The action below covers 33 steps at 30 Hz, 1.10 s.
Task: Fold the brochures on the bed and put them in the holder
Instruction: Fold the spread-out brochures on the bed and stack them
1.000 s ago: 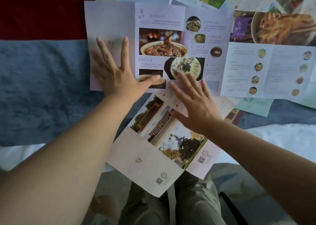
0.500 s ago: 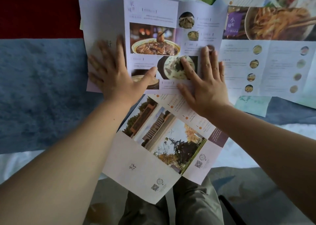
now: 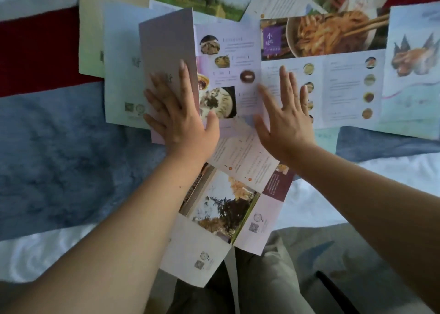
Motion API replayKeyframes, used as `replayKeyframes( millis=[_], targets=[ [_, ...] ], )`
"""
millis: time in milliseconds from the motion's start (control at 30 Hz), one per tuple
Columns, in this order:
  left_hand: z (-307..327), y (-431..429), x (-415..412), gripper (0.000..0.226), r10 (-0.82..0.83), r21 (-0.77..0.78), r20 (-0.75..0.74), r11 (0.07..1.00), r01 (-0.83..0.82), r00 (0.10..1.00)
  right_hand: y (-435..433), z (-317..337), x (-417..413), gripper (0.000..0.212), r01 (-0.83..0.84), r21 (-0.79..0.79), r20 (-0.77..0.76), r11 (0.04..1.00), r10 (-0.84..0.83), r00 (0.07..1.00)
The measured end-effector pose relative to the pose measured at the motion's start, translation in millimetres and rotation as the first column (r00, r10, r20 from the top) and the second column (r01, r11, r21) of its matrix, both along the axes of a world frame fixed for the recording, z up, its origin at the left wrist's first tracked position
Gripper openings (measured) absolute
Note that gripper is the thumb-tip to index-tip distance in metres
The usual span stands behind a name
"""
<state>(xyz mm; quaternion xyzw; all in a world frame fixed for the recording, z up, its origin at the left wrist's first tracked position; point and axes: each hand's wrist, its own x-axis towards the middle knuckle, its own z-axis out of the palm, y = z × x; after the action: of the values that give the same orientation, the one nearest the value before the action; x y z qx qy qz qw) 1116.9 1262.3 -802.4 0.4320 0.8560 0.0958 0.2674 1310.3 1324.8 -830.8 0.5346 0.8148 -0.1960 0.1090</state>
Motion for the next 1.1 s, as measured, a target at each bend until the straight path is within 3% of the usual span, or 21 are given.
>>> replayKeyframes(
  millis=[100,267,633,867,1100],
  targets=[
    [5,9,17,0.096,-0.071,0.004,-0.017,0.997,0.071,0.997,4,4,27,0.066,0.026,0.024,0.091,0.999,-0.028,0.995],
    [-1,23,46,0.095,-0.176,-0.051,-0.025,0.983,0.174,0.984,7,3,65,0.068,0.065,-0.003,0.096,0.998,-0.064,0.993],
    [-43,47,86,0.091,-0.164,-0.158,-0.092,0.976,0.149,0.982,7,-22,89,0.064,0.030,0.025,-0.041,0.999,-0.029,0.999],
    [-65,41,99,0.090,-0.224,-0.131,-0.261,0.972,0.195,0.939,2,-37,91,0.065,0.035,0.126,-0.079,0.991,-0.026,0.997],
    [-68,37,93,0.094,-0.209,-0.064,-0.294,0.978,0.199,0.933,-3,-30,79,0.067,0.058,0.078,-0.062,0.995,-0.053,0.997]
  ],
)
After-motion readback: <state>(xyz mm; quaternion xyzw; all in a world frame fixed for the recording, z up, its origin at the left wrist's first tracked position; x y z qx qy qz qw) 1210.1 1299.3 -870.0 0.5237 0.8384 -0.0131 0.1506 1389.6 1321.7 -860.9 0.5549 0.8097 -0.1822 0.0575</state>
